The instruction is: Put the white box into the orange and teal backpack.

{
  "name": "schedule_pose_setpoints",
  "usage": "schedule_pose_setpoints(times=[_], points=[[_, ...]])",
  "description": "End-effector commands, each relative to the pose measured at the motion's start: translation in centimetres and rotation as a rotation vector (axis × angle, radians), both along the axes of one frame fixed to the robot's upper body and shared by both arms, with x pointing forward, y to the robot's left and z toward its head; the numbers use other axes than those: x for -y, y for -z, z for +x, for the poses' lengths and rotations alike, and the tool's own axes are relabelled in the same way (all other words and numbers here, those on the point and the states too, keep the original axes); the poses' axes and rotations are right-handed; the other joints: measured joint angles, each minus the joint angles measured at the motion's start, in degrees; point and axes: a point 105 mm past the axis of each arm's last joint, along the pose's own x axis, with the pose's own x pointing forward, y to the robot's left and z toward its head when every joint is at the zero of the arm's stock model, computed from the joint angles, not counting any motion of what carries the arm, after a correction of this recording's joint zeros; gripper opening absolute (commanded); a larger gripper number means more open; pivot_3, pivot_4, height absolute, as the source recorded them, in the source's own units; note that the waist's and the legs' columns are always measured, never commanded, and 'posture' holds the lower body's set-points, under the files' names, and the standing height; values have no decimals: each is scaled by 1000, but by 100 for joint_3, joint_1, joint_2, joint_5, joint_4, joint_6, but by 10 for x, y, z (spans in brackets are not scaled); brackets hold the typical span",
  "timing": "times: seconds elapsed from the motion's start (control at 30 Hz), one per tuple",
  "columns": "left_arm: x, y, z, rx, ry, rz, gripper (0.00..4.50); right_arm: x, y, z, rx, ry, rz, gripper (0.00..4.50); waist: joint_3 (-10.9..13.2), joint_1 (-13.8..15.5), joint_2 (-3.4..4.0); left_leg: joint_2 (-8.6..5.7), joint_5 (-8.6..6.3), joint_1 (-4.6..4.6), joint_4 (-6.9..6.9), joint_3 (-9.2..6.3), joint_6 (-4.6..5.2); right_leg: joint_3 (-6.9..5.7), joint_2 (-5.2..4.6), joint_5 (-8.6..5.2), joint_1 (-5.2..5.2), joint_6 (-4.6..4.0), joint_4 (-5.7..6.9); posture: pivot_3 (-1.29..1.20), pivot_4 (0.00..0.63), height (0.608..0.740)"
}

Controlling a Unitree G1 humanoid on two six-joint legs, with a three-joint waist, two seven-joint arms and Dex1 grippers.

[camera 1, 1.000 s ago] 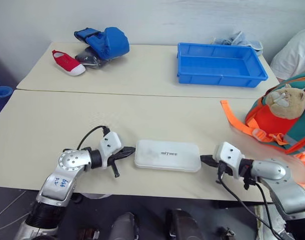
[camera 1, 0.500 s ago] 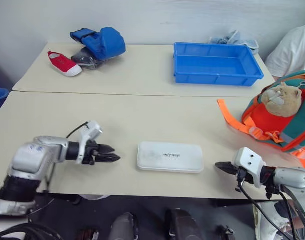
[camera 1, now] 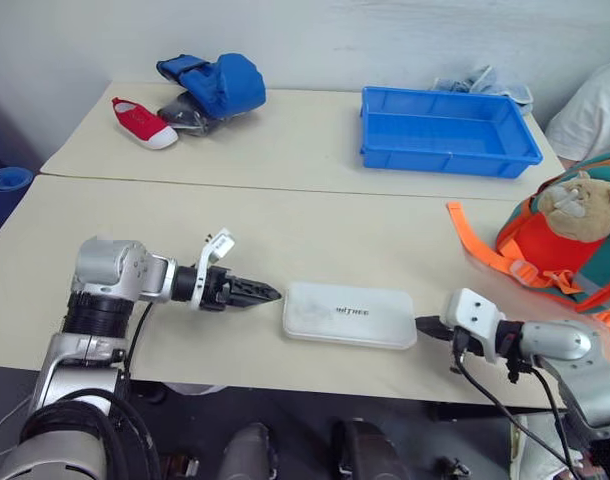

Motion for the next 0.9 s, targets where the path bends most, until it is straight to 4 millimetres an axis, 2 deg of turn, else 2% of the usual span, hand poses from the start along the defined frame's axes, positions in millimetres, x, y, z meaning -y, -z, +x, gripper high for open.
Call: schedule_pose_setpoints(times=[0.03,0.13,0.43,0.57,0.77,0.9], points=[[13,22,-15,-53,21,25,4466,-5,2,6,16,-7,-13,0,-2,-1,1,1,0,3,-1,0,-1,2,0,0,1,0,1,0,150,740],[15,31,-8,-32,-38,81,4466,-3,7,6,21,-22,-57,0,-10,30,-3,1,0,19,2,-1,-1,0,-2,0,19,0,0,0,150,740],[42,25,-5,-133,-19,-118,4466,-12,15,4,19,-60,-53,0,-46,29,-15,-10,-7,80,-11,-26,-2,-20,-13,2,93,3,-25,0,150,740],[48,26,-10,-186,14,-140,3613,-18,19,2,22,-97,-43,0,-52,15,-27,-8,-9,91,-31,-25,-7,-19,-11,1,99,2,-38,0,150,740],[55,20,-8,-208,15,-184,3613,-30,17,5,41,-107,-1,0,-54,-38,-32,0,-12,91,-32,-25,-15,-19,-5,0,96,0,-40,0,150,740],[58,12,-6,-219,10,-238,2416,-32,17,1,30,-89,35,0,-53,-86,-33,1,-11,89,-33,-25,-16,-20,-4,0,95,0,-40,0,150,740]])
